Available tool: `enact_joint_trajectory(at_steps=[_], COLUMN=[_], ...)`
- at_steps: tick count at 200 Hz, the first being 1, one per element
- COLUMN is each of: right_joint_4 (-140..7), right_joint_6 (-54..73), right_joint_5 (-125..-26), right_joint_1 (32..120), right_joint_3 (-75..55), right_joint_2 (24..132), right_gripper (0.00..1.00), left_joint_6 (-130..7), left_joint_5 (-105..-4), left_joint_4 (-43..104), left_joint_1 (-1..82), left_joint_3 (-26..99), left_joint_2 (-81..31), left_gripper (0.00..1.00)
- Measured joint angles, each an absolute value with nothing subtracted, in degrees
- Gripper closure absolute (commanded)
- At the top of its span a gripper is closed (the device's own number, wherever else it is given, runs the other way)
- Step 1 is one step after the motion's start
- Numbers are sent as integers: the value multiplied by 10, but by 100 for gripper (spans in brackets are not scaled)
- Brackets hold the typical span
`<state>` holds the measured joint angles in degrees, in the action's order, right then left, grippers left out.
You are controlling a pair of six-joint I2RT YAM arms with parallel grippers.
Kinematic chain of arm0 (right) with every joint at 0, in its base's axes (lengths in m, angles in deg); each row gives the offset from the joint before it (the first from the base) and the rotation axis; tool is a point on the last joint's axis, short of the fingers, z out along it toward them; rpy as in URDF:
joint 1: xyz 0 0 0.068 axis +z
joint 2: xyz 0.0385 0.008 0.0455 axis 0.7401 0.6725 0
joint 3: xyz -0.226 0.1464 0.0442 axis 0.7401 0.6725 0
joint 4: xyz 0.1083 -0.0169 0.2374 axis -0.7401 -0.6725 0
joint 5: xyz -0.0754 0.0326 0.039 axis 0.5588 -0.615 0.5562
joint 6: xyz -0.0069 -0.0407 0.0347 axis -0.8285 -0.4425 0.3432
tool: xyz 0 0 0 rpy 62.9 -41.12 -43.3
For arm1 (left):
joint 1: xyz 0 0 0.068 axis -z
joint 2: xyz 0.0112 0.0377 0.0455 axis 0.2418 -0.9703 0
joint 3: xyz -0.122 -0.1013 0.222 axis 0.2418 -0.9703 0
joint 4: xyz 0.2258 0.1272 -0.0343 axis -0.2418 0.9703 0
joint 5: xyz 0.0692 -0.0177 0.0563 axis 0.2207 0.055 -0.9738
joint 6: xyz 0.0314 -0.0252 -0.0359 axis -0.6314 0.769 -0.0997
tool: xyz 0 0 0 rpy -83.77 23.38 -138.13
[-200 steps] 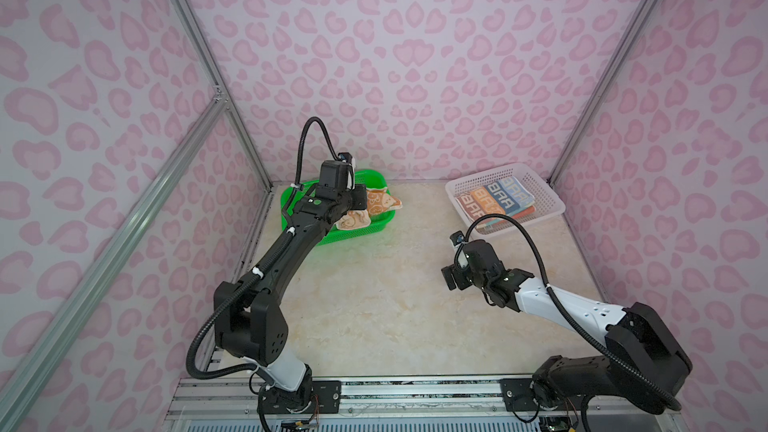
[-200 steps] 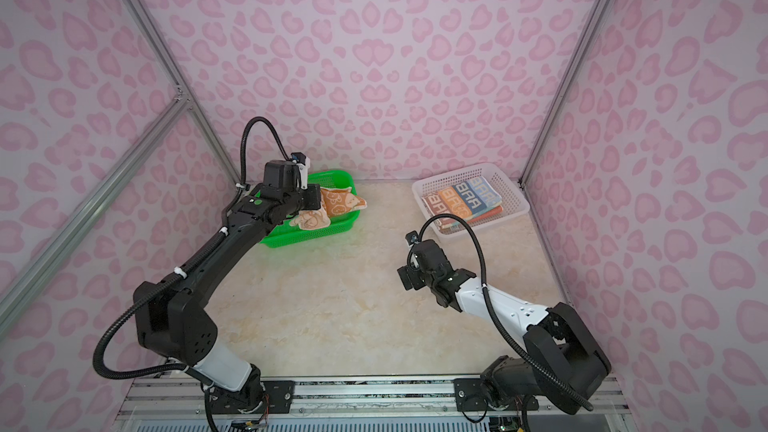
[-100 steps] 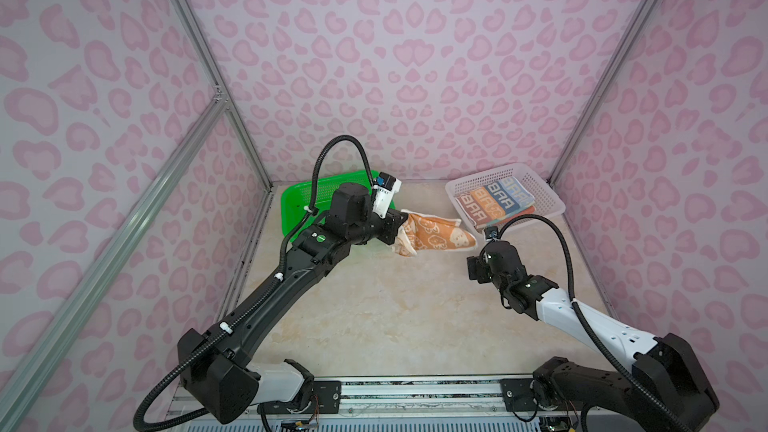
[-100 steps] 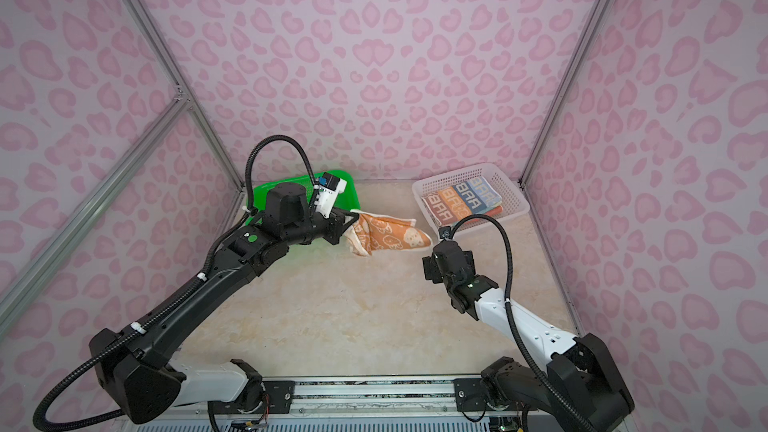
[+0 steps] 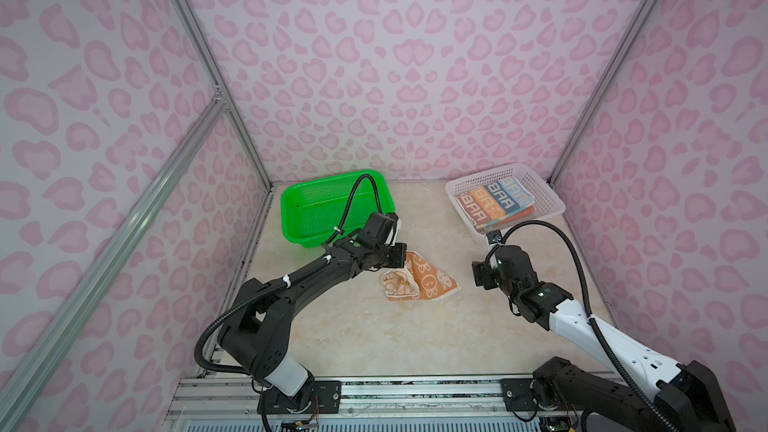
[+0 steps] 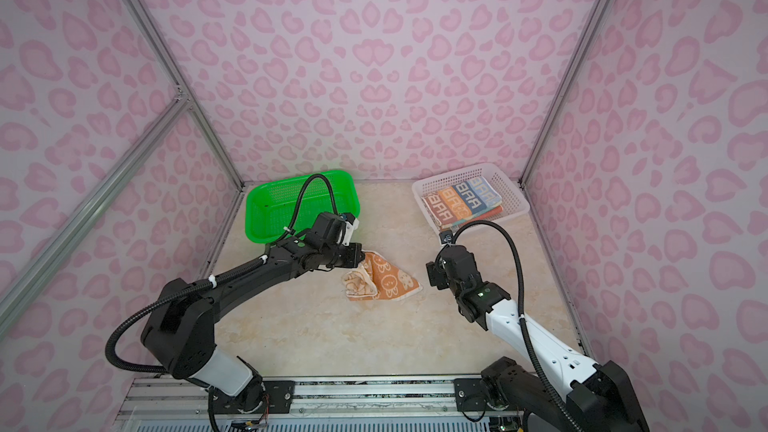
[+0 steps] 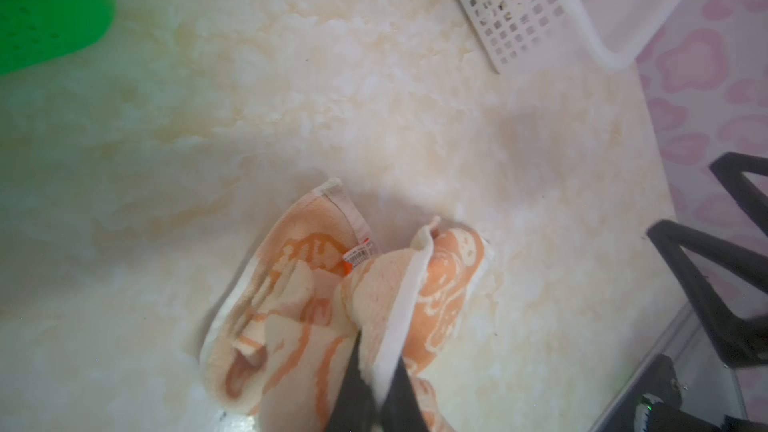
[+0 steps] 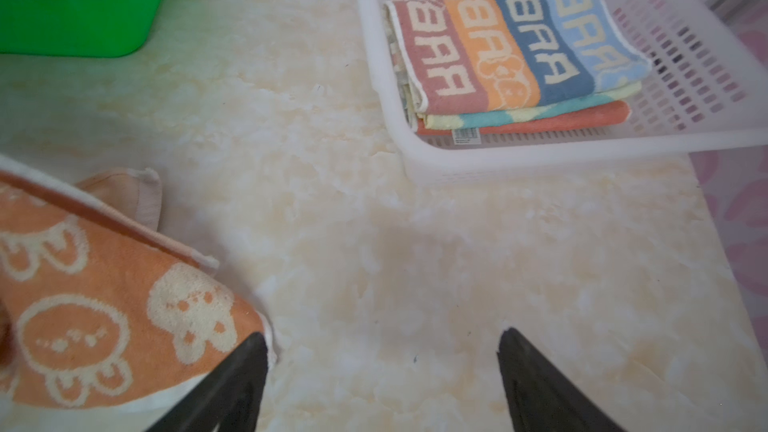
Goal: Fold and stack the towels
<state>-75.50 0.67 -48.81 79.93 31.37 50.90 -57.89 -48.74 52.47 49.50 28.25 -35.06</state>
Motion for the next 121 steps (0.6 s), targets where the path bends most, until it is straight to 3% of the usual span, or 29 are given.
enact_joint_trajectory(at_steps=[8, 28, 43, 50, 84, 121], right_joint_4=[-751, -739, -729, -728, -709, -677], right_joint_6=[-1, -22, -44, -54, -92, -106], right_joint_5=[-501, -534, -554, -562, -593, -612], right_joint_1=[803, 822, 841, 848, 881, 904], right_joint_3=[315, 323, 325, 324, 311, 302], right_joint_2=[515, 534, 549, 555, 586, 632], right_gripper=[13, 13, 12, 12, 13, 15], left_joint_6=[-575, -576, -581, -586, -611, -651], left_joint_5=[-499, -525, -542, -552, -562, -562], left_joint_4=[525, 529, 536, 542, 544, 507], left_joint_1=[491, 481, 477, 476, 477, 478], left_joint_3=[290, 315, 331, 337, 328, 256], left_joint_2=[-366, -407, -433, -441, -435, -316], left_gripper=[83, 40, 21, 0, 2, 2])
